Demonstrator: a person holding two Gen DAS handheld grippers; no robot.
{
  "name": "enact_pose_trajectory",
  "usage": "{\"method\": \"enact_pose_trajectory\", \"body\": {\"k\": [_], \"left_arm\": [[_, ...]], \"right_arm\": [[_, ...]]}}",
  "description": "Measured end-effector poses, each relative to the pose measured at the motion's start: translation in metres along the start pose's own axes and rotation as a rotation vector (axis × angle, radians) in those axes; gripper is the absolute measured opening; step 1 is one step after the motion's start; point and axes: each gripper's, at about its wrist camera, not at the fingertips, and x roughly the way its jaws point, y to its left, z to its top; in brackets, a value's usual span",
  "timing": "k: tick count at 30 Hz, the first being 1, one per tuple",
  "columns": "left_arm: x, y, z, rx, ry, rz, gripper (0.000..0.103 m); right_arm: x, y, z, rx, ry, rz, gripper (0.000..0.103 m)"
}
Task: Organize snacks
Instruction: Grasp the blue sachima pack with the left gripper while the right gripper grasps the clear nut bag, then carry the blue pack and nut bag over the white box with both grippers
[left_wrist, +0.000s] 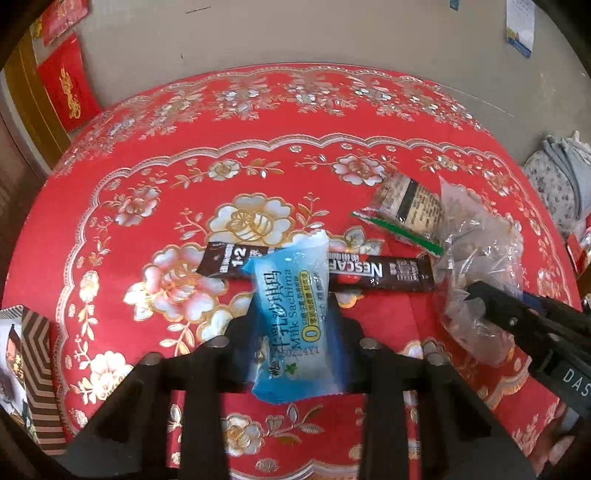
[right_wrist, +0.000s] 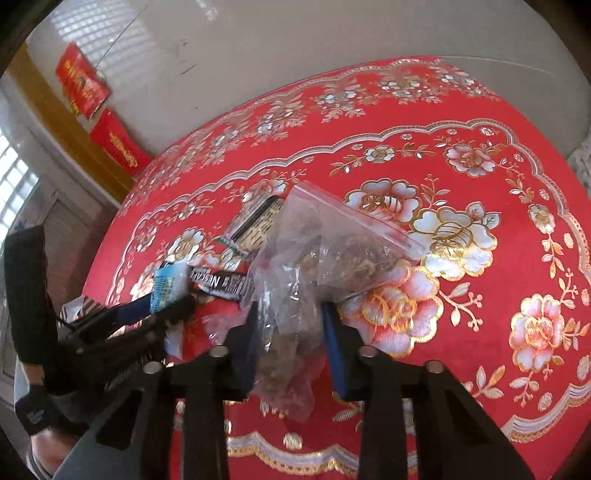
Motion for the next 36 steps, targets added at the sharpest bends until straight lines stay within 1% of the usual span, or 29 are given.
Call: {"method": "enact_pose_trajectory", "body": {"k": [1,5,9,12,18,27,36], "left_arm": [[-0.002,0.002,-0.003,0.0,0.005,-0.011,0.031],[-0.011,0.013,-0.018,-0.02,0.003,-0.011,0.03],[-0.029,0.018,-0.038,-0.037,-0.017,0.003,0.03],[-0.045,0.022,-0.053,-0.05,-0.025,-0.009,0.03],[-0.07,0.032,-0.079,-0.066,-0.047,-0.007,0.03],[-0.103,0.051,-0.11,-0.07,-0.103,0.045,0.03],[-0.133,0.072,-0.123,-0.093,-0.161,0.079,0.03]], "right_arm": [[-0.002,0.001,-0.002,-0.005,-0.003,0.006,0.021],[-0.012,0.011,-0.016,-0.035,-0.01,0.01,0.019],[-0.023,0.021,-0.034,-0.041,-0.022,0.053,0.018],[-0.03,0.031,-0.047,-0.056,-0.024,0.077,0.018],[-0.044,0.054,-0.067,-0.083,-0.04,0.129,0.017],[-0.052,0.085,-0.085,-0.11,-0.041,0.188,0.017],[-0.062,0.123,-0.094,-0.172,-0.053,0.22,0.017]]}}
